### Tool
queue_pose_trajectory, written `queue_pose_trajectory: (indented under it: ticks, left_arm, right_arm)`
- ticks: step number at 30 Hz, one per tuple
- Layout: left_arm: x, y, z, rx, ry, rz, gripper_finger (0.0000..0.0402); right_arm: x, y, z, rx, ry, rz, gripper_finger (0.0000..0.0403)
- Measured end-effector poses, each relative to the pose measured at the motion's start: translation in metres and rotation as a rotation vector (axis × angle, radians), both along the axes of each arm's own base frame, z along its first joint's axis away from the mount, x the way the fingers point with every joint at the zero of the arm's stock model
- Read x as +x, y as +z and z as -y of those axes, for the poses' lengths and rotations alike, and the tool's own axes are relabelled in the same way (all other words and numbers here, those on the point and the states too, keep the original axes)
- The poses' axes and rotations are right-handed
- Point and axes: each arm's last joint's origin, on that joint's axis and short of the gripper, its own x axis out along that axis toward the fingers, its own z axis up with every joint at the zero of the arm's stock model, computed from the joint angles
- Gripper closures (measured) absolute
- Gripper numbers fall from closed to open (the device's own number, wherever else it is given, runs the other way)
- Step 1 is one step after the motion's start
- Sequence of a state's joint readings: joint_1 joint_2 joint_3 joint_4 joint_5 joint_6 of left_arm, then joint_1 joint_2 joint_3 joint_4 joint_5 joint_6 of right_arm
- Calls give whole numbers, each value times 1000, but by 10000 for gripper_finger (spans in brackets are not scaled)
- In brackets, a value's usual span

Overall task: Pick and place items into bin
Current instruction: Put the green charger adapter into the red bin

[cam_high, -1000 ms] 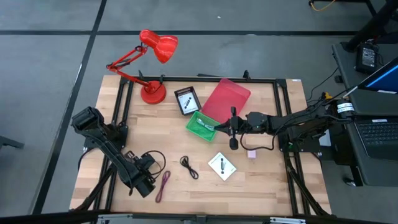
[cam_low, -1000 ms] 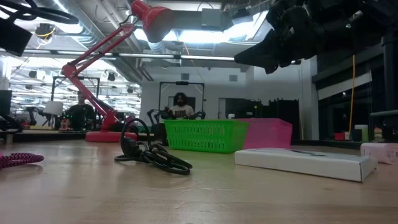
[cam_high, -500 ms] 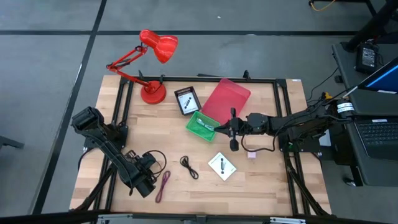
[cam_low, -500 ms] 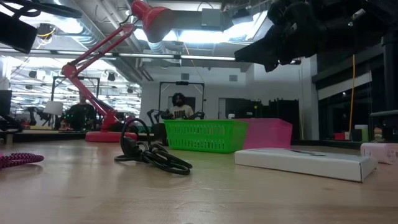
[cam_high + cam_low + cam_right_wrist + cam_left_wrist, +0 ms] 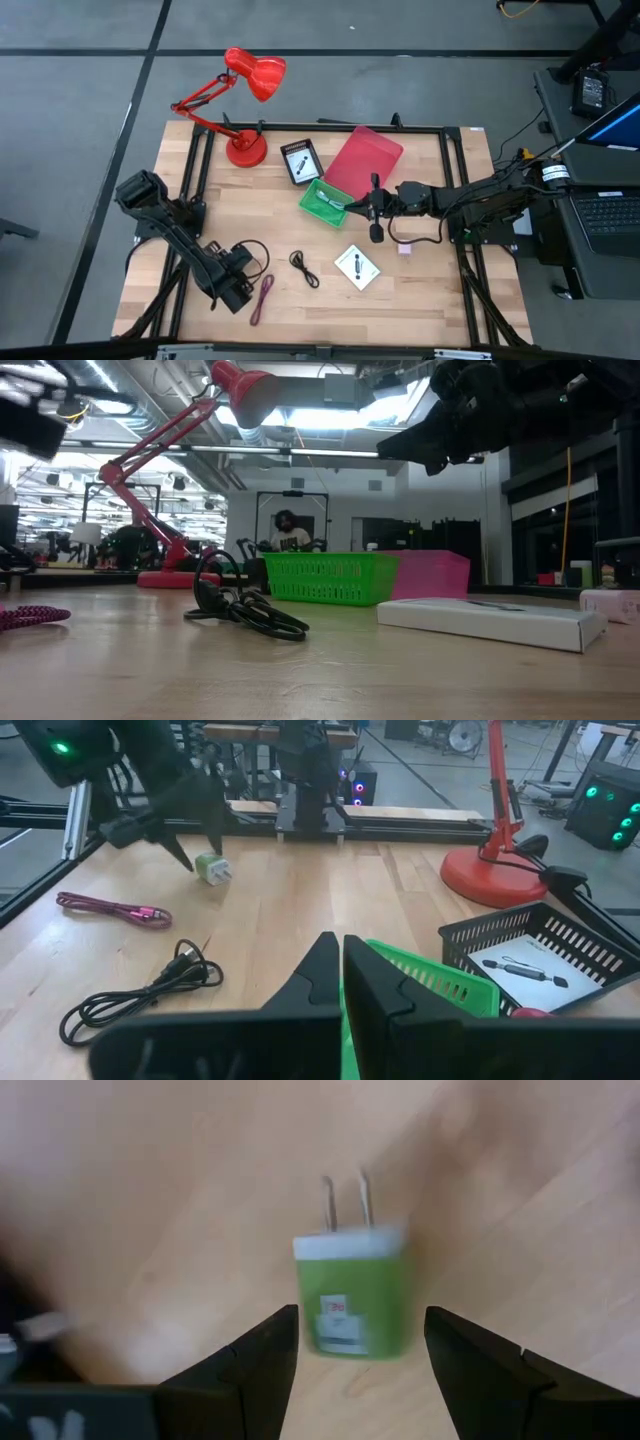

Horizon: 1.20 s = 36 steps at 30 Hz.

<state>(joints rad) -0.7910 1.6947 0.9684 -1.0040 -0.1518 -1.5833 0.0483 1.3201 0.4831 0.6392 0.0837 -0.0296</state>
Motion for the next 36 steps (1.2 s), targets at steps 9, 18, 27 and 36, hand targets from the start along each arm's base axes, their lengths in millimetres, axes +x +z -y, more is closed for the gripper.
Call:
queue_pose_trajectory:
  ticks: [9,18,27,36]
  left_arm:
    - [-16,-8,-18,-34,-2,1,190]
    - [-15,-1,-19,-40,-56,61,190]
    - [-6,-1,-21,-24,-26,154,190]
    - [5,-1,-34,-16,37,155,190]
  right_arm:
    - [0,0,0,1,1,-1,402]
    - [0,0,0,0,1,-1,402]
    - [0,0,0,0,1,-1,402]
    - [0,0,0,0,1,-1,402]
